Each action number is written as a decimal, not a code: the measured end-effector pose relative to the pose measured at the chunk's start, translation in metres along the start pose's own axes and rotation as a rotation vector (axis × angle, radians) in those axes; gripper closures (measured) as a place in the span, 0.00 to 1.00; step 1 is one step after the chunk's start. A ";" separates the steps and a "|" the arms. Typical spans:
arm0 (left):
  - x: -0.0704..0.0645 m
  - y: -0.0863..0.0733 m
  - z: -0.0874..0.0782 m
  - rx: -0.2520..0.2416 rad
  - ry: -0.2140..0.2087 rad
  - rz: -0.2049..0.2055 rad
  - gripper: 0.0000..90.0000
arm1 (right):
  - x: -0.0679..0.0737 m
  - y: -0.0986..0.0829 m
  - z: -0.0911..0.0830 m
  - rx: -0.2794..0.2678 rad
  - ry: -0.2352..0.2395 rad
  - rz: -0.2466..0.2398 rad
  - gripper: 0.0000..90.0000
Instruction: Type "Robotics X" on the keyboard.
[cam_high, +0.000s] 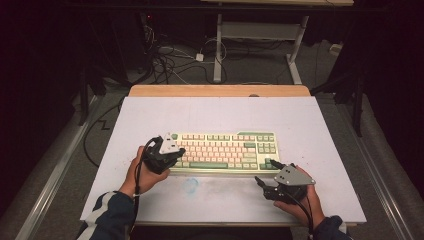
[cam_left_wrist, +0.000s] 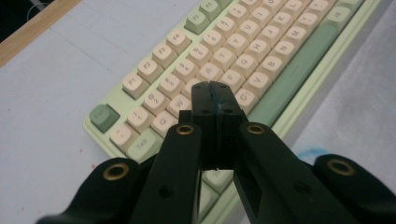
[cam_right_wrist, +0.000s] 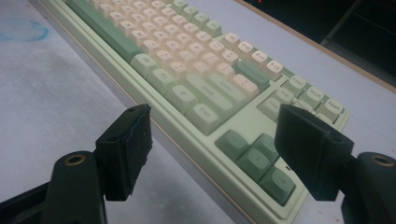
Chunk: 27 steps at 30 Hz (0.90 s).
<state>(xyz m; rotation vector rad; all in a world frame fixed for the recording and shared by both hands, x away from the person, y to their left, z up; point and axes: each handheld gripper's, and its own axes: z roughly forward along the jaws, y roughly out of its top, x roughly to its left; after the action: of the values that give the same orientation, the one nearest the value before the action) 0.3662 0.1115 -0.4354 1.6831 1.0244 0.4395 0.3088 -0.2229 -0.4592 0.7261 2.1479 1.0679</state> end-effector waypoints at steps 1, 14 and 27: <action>-0.002 0.002 0.004 -0.001 -0.005 -0.003 0.96 | 0.001 0.000 0.000 0.005 0.000 -0.003 0.32; -0.019 0.002 0.056 0.079 -0.010 0.048 0.96 | -0.001 -0.001 0.000 0.010 -0.014 -0.012 0.33; -0.022 -0.003 0.075 0.099 0.001 0.074 0.95 | 0.002 -0.002 0.002 0.023 -0.012 -0.040 0.33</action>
<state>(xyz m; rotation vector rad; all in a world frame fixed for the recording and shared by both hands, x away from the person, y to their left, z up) 0.4064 0.0492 -0.4608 1.8141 1.0008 0.4434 0.3088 -0.2217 -0.4620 0.6952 2.1585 1.0168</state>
